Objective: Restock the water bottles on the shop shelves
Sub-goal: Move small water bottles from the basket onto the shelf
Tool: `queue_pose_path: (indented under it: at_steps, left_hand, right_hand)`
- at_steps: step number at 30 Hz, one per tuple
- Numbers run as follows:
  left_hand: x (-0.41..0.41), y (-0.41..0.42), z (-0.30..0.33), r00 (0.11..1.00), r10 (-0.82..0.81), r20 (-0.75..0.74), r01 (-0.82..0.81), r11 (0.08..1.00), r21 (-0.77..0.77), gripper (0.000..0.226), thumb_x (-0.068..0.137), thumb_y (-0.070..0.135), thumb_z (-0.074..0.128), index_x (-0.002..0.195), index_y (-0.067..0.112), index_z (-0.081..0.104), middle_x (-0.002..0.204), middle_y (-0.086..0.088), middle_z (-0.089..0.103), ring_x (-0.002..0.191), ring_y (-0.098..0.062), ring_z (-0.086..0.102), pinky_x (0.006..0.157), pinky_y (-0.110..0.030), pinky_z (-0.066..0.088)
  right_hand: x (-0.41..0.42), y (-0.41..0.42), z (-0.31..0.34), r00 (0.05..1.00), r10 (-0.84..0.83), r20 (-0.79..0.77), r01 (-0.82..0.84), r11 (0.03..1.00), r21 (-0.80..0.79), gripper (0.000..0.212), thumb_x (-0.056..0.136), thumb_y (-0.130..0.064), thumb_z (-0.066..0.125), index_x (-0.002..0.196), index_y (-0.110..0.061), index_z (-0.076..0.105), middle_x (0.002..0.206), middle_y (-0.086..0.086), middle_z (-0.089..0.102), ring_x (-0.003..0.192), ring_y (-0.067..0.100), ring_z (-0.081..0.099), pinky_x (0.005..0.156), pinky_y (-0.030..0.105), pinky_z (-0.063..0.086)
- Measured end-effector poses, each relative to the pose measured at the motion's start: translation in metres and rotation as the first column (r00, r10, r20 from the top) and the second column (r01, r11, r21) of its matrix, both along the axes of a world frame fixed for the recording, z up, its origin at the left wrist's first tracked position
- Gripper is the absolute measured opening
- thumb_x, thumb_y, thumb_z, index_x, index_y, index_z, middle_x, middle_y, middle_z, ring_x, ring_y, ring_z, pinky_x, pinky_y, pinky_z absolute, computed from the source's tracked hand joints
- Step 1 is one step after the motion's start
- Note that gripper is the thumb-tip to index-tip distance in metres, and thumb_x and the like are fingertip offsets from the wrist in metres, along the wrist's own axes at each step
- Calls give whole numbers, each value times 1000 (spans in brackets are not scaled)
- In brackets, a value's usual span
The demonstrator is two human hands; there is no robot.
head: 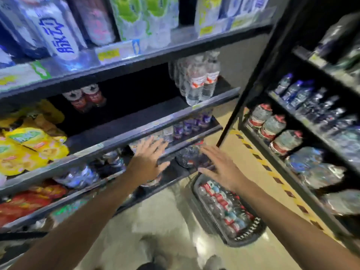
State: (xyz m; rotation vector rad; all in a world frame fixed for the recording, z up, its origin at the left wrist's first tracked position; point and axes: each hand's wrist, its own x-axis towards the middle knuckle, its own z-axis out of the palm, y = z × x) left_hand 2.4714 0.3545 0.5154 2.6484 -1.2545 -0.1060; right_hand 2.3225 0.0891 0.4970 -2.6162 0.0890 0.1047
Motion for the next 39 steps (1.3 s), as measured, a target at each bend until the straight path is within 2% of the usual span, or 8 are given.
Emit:
queue_pose_path:
  at_steps: [4, 7, 10, 14, 19, 24, 29, 39]
  left_hand:
    - [-65, -75, -41, 983, -136, -127, 155, 975, 161, 73, 98, 64, 42, 159, 27, 28, 167, 1, 24, 157, -30, 13, 127, -51, 10]
    - [-108, -129, -66, 953, -246, -179, 284, 929, 238, 76, 96, 69, 26, 160, 28, 26, 168, 2, 22, 157, -27, 12, 127, -48, 10]
    - [-141, -162, -84, 910, -258, -323, 352, 893, 279, 74, 99, 64, 38, 161, 30, 18, 170, 4, 11, 158, -22, 2, 127, -42, 2]
    - [-148, -202, -104, 861, -377, -342, 487, 806, 337, 66, 99, 55, 48, 155, 21, 38, 161, -5, 37, 150, -30, 30, 123, -41, 25]
    - [-113, -247, -162, 800, -442, -406, 583, 735, 347, 73, 98, 54, 51, 160, 25, 23, 165, 3, 28, 153, -19, 24, 127, -38, 7]
    - [-84, -290, -282, 737, -458, -497, 665, 623, 411, 74, 102, 52, 45, 162, 18, 18, 170, -1, 10, 157, -22, 9, 128, -37, 1]
    - [-92, -316, -423, 707, -437, -556, 701, 540, 466, 76, 100, 56, 42, 162, 22, 15, 170, 2, 12, 157, -22, 8, 129, -39, 7]
    - [-163, -372, -650, 665, -174, -726, 505, 821, 266, 59, 84, 26, 80, 135, 20, 50, 128, -1, 57, 121, -22, 55, 96, -24, 44]
  right_hand:
    - [-112, -65, -32, 974, -149, -171, 145, 989, -41, 76, 99, -61, 48, 161, -22, 26, 169, 0, 22, 158, 21, 10, 129, 35, 7]
    - [-182, -104, -54, 918, -271, -289, 273, 961, -33, 76, 99, -60, 51, 161, -21, 28, 168, 3, 25, 158, 22, 14, 127, 32, 7]
    - [-228, -118, -74, 863, -337, -377, 387, 920, 65, 80, 95, -65, 51, 160, -22, 31, 166, 3, 31, 155, 24, 22, 126, 38, 19]
    - [-244, -127, -105, 781, -436, -448, 534, 837, 116, 73, 98, -53, 60, 159, -24, 32, 163, 2, 37, 152, 24, 30, 120, 31, 22]
    - [-239, -130, -165, 623, -538, -567, 722, 675, 153, 66, 96, -54, 62, 153, -27, 44, 154, 0, 50, 139, 22, 48, 113, 33, 40]
    - [-228, -135, -272, 418, -648, -636, 895, 415, 165, 52, 92, -41, 71, 141, -26, 58, 131, -3, 66, 104, 8, 59, 83, 0, 41]
    - [-228, -130, -387, 344, -626, -700, 939, 228, 257, 46, 94, -40, 70, 137, -37, 55, 136, -9, 63, 121, 14, 63, 100, 35, 55]
    - [-238, -118, -573, 258, -679, -687, 965, 148, 215, 48, 100, -32, 62, 146, -29, 49, 144, -1, 58, 135, 20, 52, 113, 42, 44]
